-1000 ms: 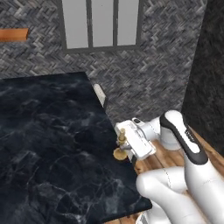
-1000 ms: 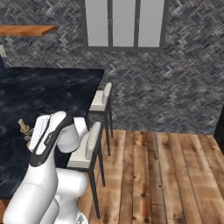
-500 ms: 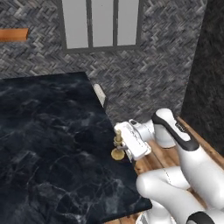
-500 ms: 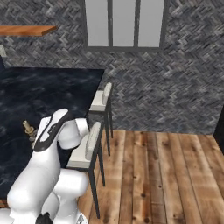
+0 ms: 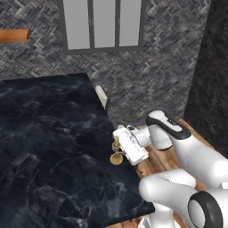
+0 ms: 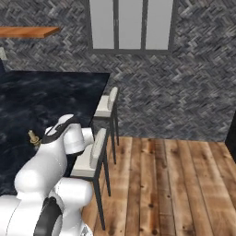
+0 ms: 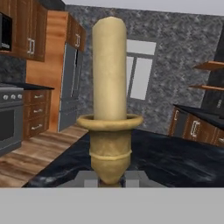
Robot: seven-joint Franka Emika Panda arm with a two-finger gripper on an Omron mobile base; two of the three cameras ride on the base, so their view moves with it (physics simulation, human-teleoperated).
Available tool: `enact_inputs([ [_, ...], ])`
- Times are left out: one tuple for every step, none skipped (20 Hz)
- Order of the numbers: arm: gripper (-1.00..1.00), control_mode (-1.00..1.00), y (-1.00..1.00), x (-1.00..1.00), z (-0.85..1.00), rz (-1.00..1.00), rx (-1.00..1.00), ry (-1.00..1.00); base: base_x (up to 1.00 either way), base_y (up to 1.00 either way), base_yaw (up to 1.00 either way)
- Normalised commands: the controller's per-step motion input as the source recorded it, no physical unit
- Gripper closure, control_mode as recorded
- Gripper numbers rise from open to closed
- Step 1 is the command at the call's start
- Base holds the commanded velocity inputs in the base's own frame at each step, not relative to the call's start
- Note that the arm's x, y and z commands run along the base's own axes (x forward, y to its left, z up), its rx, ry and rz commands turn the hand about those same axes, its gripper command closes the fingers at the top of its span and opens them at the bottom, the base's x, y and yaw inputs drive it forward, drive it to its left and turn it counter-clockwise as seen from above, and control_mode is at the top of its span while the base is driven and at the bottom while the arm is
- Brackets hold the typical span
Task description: Get the candle and the liquor from the cabinet and move them to the dining counter.
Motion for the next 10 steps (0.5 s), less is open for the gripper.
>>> enact_inputs([
  [1.00, -1.00, 0.12, 0.13, -0.31, 0.00, 0.04, 0.00, 0.00, 0.00, 0.00],
  [1.00, -1.00, 0.13, 0.12, -0.29, 0.00, 0.04, 0.00, 0.00, 0.00, 0.00],
  [1.00, -1.00, 0.19, 0.17, -0.28, 0.00, 0.06, 0.00, 0.00, 0.00, 0.00],
  [1.00, -1.00, 0.19, 0.16, -0.25, 0.00, 0.06, 0.00, 0.00, 0.00, 0.00],
  [1.00, -1.00, 0.18, 0.14, -0.26, 0.00, 0.07, 0.00, 0.00, 0.00, 0.00],
  [1.00, -1.00, 0.17, 0.14, -0.28, 0.00, 0.06, 0.00, 0.00, 0.00, 0.00],
  [1.00, -1.00, 0.18, 0.18, -0.27, 0.00, 0.06, 0.00, 0.00, 0.00, 0.00],
  [1.00, -1.00, 0.19, 0.20, -0.26, 0.00, 0.06, 0.00, 0.00, 0.00, 0.00],
  [1.00, -1.00, 0.13, 0.22, -0.25, 0.00, 0.06, 0.00, 0.00, 0.00, 0.00],
  [1.00, -1.00, 0.09, 0.22, -0.25, 0.00, 0.06, 0.00, 0.00, 0.00, 0.00],
])
